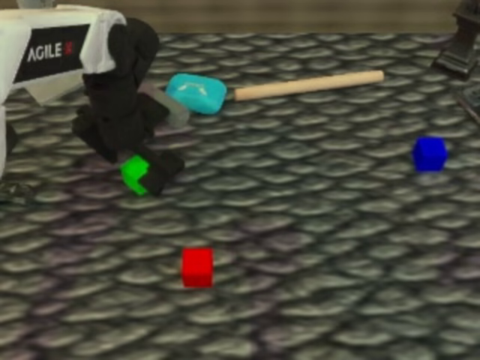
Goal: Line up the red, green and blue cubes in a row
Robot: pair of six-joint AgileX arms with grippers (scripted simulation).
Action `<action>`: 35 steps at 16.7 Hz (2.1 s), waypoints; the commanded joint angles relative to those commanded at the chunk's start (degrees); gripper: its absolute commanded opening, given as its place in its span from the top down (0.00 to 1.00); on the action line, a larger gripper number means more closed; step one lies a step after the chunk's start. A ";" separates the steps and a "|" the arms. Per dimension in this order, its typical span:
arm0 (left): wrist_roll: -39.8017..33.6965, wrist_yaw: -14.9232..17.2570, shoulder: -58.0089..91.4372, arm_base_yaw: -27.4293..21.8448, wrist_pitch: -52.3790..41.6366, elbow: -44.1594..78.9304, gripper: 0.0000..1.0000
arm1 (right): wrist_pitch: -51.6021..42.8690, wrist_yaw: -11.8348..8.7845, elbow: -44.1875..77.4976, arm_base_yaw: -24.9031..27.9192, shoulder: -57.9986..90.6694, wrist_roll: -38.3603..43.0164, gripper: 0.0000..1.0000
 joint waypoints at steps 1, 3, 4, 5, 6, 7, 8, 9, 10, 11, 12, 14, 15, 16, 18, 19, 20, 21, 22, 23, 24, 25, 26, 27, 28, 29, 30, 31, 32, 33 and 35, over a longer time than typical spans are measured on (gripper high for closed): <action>0.00 0.00 0.00 0.00 0.00 0.00 0.00 | 0.00 0.00 0.00 0.00 0.00 0.00 0.00; 0.00 0.00 0.00 0.00 0.00 0.00 0.15 | 0.00 0.00 0.00 0.00 0.00 0.00 0.00; 0.00 0.00 0.00 0.00 0.00 0.00 0.23 | 0.00 0.00 0.00 0.00 0.00 0.00 0.00; 0.00 0.00 0.00 0.00 0.00 0.00 0.30 | 0.00 0.00 0.00 0.00 0.00 0.00 0.00; 0.00 0.00 0.00 0.00 0.00 0.00 0.38 | 0.00 0.00 0.00 0.00 0.00 0.00 0.00; 0.00 0.00 0.00 0.00 0.00 0.00 0.45 | 0.00 0.00 0.00 0.00 0.00 0.00 0.00; 0.00 0.00 0.00 0.00 0.00 0.00 0.53 | 0.00 0.00 0.00 0.00 0.00 0.00 0.00; 0.00 0.00 0.00 0.00 0.00 0.00 0.60 | 0.00 0.00 0.00 0.00 0.00 0.00 0.00; 0.00 0.00 0.00 0.00 0.00 0.00 0.68 | 0.00 0.00 0.00 0.00 0.00 0.00 0.00; 0.00 0.00 0.00 0.00 0.00 0.00 0.75 | 0.00 0.00 0.00 0.00 0.00 0.00 0.00; 0.00 0.00 0.00 0.00 0.00 0.00 0.83 | 0.00 0.00 0.00 0.00 0.00 0.00 0.00; 0.00 0.00 0.00 0.00 0.00 0.00 0.98 | 0.00 0.00 0.00 0.00 0.00 0.00 0.00; 0.00 0.00 0.00 0.00 0.00 0.00 1.00 | 0.00 0.00 0.00 0.00 0.00 0.00 0.00; 0.00 0.00 0.00 0.00 0.00 0.00 1.00 | 0.00 0.00 0.00 0.00 0.00 0.00 0.00; 0.00 0.00 0.00 0.00 0.00 0.00 1.00 | 0.00 0.00 0.00 0.00 0.00 0.00 0.00; 0.00 0.00 0.00 0.00 0.00 0.00 1.00 | 0.00 0.00 0.00 0.00 0.00 0.00 0.00; 0.00 0.00 0.00 0.00 0.00 0.00 1.00 | 0.00 0.00 0.00 0.00 0.00 0.00 0.00; 0.00 0.00 0.00 0.00 0.00 0.00 1.00 | 0.00 0.00 0.00 0.00 0.00 0.00 0.00; 0.00 0.00 0.00 0.00 0.00 0.00 1.00 | 0.00 0.00 0.00 0.00 0.00 0.00 0.00; -0.20 0.34 -1.00 0.05 -0.39 0.13 1.00 | 0.00 0.00 0.00 0.00 0.00 0.00 0.00; -0.16 0.34 -1.03 0.03 -0.58 0.32 1.00 | 0.00 0.00 0.00 0.00 0.00 0.00 0.00; -0.14 0.33 -1.22 0.08 -1.38 1.06 1.00 | 0.00 0.00 0.00 0.00 0.00 0.00 0.00; -0.19 0.32 -1.60 0.25 -2.79 2.18 1.00 | 0.00 0.00 0.00 0.00 0.00 0.00 0.00; -0.28 0.32 -2.12 0.47 -4.81 3.51 1.00 | 0.00 0.00 0.00 0.00 0.00 0.00 0.00; -0.32 0.31 -2.71 0.66 -7.31 4.96 1.00 | 0.00 0.00 0.00 0.00 0.00 0.00 0.00; -0.31 0.31 -3.35 0.80 -9.76 6.42 1.00 | 0.00 0.00 0.00 0.00 0.00 0.00 0.00; -0.30 0.30 -3.99 0.94 -11.68 7.77 1.00 | 0.00 0.00 0.00 0.00 0.00 0.00 0.00; -0.30 0.30 -4.54 1.05 -12.98 8.82 1.00 | 0.00 0.00 0.00 0.00 0.00 0.00 0.00; -0.31 0.30 -4.93 1.12 -13.67 9.42 1.00 | 0.00 0.00 0.00 0.00 0.00 0.00 0.00; -0.32 0.30 -5.00 1.13 -13.79 9.52 1.00 | 0.00 0.00 0.00 0.00 0.00 0.00 0.00; -0.32 0.30 -5.00 1.13 -13.79 9.52 1.00 | 0.00 0.00 0.00 0.00 0.00 0.00 0.00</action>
